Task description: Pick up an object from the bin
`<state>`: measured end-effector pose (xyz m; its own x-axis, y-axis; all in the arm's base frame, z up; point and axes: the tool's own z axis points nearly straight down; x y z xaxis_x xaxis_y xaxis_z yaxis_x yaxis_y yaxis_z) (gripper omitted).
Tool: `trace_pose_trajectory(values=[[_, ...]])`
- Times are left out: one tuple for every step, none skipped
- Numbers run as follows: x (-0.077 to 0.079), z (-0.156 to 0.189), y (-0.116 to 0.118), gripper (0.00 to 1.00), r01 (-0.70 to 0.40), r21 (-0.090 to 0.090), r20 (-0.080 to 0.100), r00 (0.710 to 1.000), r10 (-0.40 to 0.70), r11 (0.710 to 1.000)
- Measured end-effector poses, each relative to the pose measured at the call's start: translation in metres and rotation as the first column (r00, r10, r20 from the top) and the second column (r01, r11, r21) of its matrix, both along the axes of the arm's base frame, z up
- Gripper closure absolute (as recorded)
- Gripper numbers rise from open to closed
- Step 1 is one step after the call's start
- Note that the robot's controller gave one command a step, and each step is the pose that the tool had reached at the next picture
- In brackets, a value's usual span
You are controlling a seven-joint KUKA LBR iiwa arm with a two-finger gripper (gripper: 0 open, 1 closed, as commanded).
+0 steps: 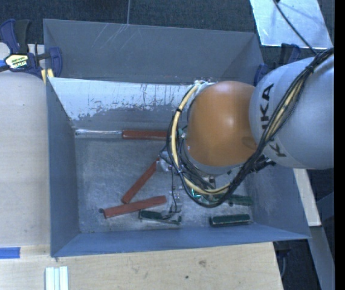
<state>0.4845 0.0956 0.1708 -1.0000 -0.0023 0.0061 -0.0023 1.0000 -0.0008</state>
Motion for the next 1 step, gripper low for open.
trace_pose_trajectory(values=[[0.0210, -0.1013, 0.0022, 0.00, -0.010, 0.002, 0.011, 1.000, 0.010, 1.000]])
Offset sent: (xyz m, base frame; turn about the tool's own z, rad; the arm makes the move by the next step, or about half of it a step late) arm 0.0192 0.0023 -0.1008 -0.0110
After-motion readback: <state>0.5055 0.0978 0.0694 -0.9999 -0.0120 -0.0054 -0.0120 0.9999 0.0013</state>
